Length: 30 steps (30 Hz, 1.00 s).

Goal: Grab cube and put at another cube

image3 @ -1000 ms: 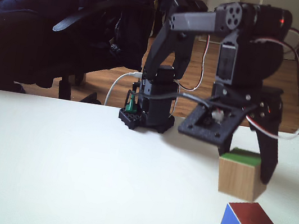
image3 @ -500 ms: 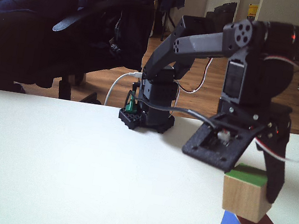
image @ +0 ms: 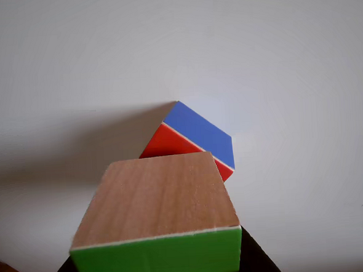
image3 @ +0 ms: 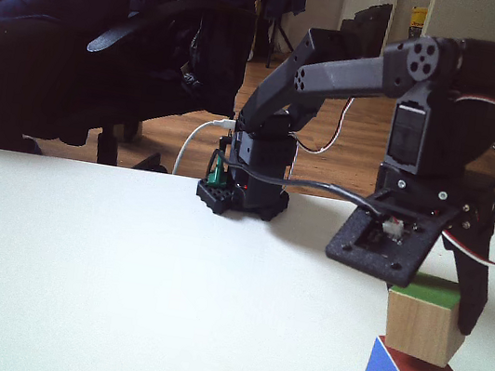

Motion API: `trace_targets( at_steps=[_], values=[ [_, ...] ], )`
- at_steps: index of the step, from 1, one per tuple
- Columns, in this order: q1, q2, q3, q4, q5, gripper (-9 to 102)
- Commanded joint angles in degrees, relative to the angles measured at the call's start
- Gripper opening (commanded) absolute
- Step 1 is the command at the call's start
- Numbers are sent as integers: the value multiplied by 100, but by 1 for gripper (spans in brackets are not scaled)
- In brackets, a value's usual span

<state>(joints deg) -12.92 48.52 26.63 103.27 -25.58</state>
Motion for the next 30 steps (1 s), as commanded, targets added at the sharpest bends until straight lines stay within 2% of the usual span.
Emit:
trace_targets(
  at_steps=[1, 4, 10, 20, 24, 27, 28, 30],
  values=[
    [-9, 105, -220, 26, 35, 20],
    [0, 114, -149, 26, -18, 24],
    [26, 132, -114, 26, 26, 38],
    [-35, 747, 536, 26, 79, 42],
    [-299, 2101, 1661, 26, 176, 43],
    [-510, 3911, 3111, -149, 369, 42],
    [-501, 4720, 3832, -387, 457, 38],
    [-185, 6504, 5563, -1345, 721, 23]
  ],
)
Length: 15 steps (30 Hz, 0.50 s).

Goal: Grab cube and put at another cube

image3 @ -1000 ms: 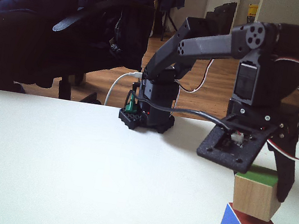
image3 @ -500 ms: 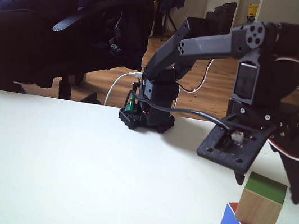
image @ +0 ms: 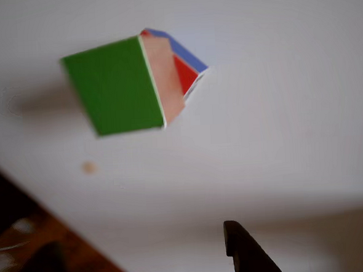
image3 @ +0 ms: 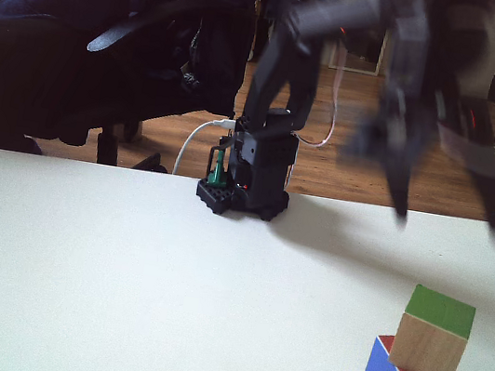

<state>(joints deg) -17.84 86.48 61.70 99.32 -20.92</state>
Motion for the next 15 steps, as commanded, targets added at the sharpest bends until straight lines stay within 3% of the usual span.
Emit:
trace_targets(
  at_steps=[1, 3, 8, 11, 15],
  values=[
    [580, 3428, 2856, -1415, 422, 13],
    [1204, 4307, 4122, -2232, 659, 2],
    [2654, 4588, 6328, -4245, 1406, 0],
    [2988, 4799, 7444, -5247, 1547, 0],
    [3023, 5528, 8569, -5880, 1600, 0]
  ],
)
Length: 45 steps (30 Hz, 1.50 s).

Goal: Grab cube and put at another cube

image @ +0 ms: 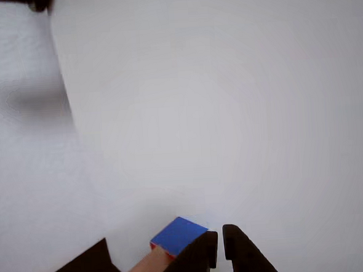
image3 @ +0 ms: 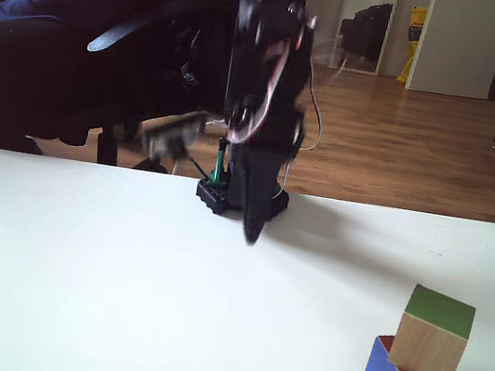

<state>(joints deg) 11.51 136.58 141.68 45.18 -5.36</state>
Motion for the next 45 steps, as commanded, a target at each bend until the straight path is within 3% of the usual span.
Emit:
trace_targets(
  at_steps=[1, 11, 15, 20, 27, 45],
  values=[
    [44, 809, 853, -571, 18, 0],
    [-422, 3243, 2874, -475, -176, 0],
    [-677, 5133, 3428, 615, -290, 0],
    [-633, 5186, 3234, 1283, 237, 0],
    [-299, 5186, 2839, 2865, -281, 0],
    [-158, 5186, 2839, 2874, -176, 0]
  ],
)
